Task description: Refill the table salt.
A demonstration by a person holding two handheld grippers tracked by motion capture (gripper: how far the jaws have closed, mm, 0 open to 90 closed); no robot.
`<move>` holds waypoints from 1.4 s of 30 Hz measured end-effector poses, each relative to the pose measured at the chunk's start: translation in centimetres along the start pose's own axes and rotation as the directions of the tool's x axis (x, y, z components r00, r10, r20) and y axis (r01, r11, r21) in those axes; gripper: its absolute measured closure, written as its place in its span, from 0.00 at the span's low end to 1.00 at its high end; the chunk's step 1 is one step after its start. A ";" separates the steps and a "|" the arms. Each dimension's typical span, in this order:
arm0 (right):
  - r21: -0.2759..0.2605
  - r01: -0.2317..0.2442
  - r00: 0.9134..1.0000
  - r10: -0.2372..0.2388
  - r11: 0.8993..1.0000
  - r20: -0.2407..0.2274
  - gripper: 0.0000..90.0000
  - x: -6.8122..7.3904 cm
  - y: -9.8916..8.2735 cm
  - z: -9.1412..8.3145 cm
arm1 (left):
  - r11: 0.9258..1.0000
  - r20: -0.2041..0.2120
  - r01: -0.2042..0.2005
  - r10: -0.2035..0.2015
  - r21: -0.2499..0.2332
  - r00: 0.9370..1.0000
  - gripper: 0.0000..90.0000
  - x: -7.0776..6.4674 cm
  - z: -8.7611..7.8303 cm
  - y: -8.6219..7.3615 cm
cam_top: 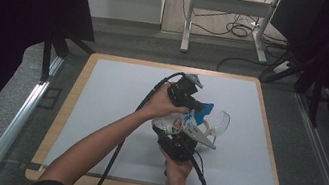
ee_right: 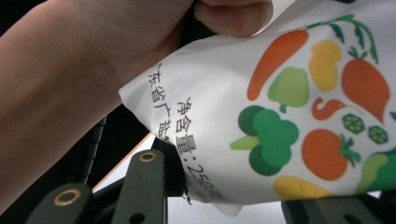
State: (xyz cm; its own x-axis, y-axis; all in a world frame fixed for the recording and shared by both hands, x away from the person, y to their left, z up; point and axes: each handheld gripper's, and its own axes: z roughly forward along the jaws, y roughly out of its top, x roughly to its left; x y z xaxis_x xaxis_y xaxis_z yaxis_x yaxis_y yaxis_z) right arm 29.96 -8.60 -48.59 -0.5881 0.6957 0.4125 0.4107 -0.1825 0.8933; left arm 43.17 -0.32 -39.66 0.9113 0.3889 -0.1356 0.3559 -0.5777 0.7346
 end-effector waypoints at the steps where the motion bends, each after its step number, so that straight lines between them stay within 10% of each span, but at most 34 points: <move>1: 0.000 -0.001 1.000 0.001 1.000 0.000 0.71 0.0 0.0 0.0 | 1.000 0.000 0.000 0.000 0.001 1.000 1.00 0.0 0.0 0.0; 42: -0.003 -0.002 1.000 0.002 1.000 0.006 0.71 0.0 0.0 0.0 | 1.000 -0.001 -0.004 0.004 0.019 1.000 0.99 0.0 0.4 0.1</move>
State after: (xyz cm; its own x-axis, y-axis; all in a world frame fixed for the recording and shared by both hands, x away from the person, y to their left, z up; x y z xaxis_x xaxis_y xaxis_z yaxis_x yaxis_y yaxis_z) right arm 29.96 -8.61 -48.59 -0.5831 0.6995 0.4131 0.4098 -0.1859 0.8930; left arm 43.26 -0.66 -39.79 0.9125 0.3874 -0.1316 0.3559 -0.5928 0.7224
